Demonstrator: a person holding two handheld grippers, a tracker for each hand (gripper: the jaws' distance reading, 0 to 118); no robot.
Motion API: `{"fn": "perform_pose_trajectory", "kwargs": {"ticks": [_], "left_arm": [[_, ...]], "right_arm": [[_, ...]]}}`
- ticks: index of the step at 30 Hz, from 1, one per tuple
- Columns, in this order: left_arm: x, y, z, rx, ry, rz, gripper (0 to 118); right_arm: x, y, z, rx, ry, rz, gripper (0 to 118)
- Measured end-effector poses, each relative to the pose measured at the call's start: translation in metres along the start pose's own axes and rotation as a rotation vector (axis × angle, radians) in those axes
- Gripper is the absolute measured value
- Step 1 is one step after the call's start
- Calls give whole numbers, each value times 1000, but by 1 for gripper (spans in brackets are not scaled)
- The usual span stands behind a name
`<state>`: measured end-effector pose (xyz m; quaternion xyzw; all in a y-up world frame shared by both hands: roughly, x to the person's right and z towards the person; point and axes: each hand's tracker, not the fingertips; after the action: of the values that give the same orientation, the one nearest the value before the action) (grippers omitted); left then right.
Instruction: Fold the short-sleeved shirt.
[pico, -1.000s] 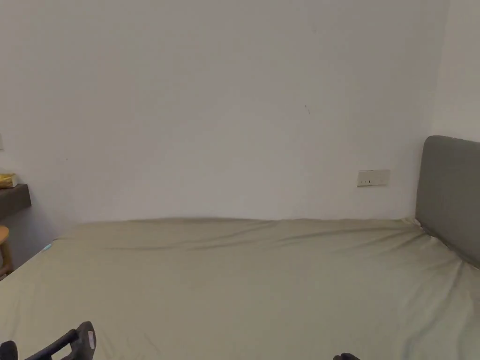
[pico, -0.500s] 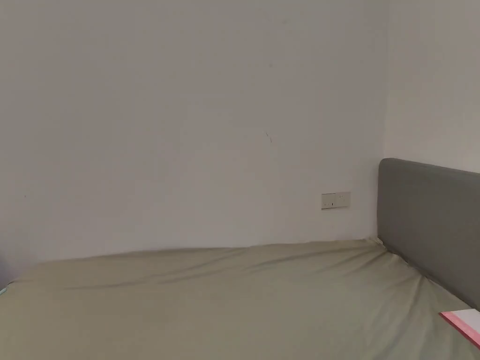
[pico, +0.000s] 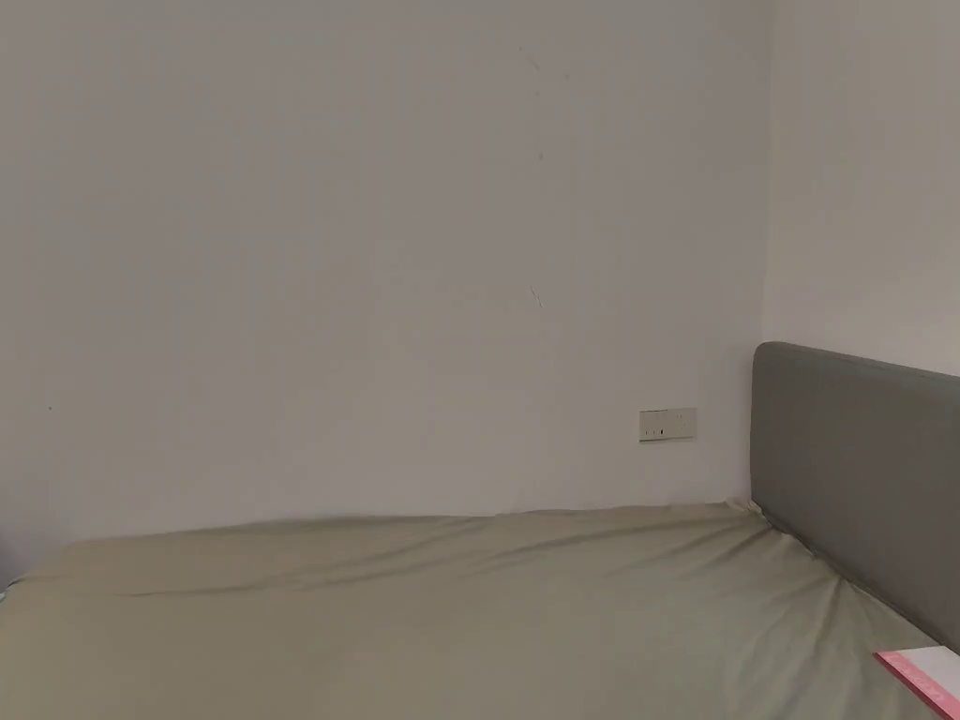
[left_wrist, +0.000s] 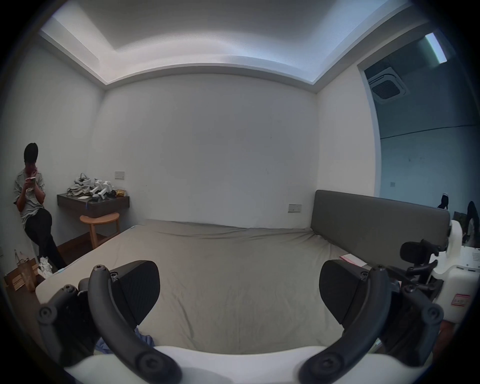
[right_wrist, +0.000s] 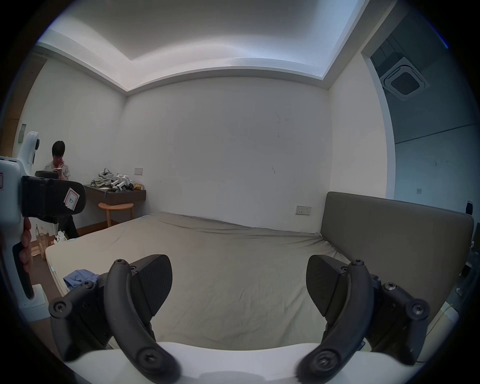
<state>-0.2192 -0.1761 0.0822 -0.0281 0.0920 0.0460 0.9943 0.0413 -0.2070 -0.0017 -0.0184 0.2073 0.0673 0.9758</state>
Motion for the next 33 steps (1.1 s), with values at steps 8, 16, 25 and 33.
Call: {"fn": "perform_pose_trajectory", "kwargs": {"ticks": [8,16,25,33], "left_arm": [[18,2,3,17,9,-38,118],[21,3,9,21,-4,-42,118],[20,2,13,56,29,-73,118],[11,6,12,46,35,-3,118]], "right_arm": [[3,5,4,5,-6,9,108],[4,8,7,-1,-18,18,108],[6,13,8,6,-13,10,108],[12,16,11,4,-10,6,108]]}}
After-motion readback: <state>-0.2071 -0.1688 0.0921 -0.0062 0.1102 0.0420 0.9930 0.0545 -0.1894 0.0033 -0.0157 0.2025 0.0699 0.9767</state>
